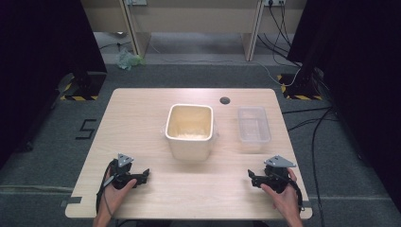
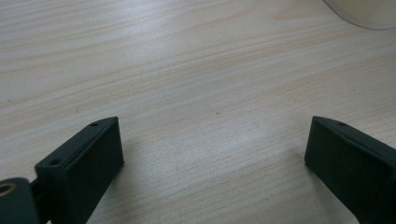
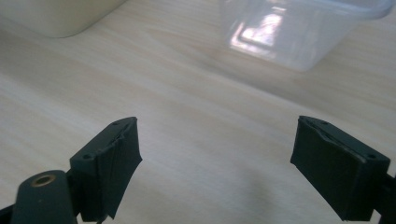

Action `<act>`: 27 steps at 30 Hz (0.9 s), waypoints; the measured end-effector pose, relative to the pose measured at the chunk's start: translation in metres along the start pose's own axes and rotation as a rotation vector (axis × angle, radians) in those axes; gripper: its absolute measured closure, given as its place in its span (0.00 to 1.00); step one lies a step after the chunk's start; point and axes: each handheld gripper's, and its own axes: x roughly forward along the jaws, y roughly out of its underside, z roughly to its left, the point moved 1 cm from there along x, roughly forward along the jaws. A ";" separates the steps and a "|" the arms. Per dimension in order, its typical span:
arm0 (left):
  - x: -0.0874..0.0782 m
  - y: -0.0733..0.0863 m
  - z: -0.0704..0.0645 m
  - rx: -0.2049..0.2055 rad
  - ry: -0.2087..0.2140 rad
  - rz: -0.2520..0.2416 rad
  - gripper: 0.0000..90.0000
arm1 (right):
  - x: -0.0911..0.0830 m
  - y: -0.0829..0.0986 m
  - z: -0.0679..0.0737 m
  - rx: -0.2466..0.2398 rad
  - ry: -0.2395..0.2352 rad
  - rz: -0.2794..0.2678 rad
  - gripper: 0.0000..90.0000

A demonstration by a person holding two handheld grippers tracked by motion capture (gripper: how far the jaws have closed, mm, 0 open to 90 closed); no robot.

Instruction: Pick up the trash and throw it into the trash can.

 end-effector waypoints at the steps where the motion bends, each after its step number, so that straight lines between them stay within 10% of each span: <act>1: 0.000 0.000 0.000 0.000 0.000 0.000 0.04 | -0.001 -0.003 -0.002 -0.017 0.019 0.006 0.17; 11: 0.000 0.000 0.000 0.000 0.000 0.000 0.04 | 0.001 -0.036 -0.019 0.026 0.022 -0.043 0.17; 27: 0.000 0.000 0.000 0.000 0.000 0.000 0.04 | 0.040 -0.093 -0.054 0.108 0.157 -0.053 0.21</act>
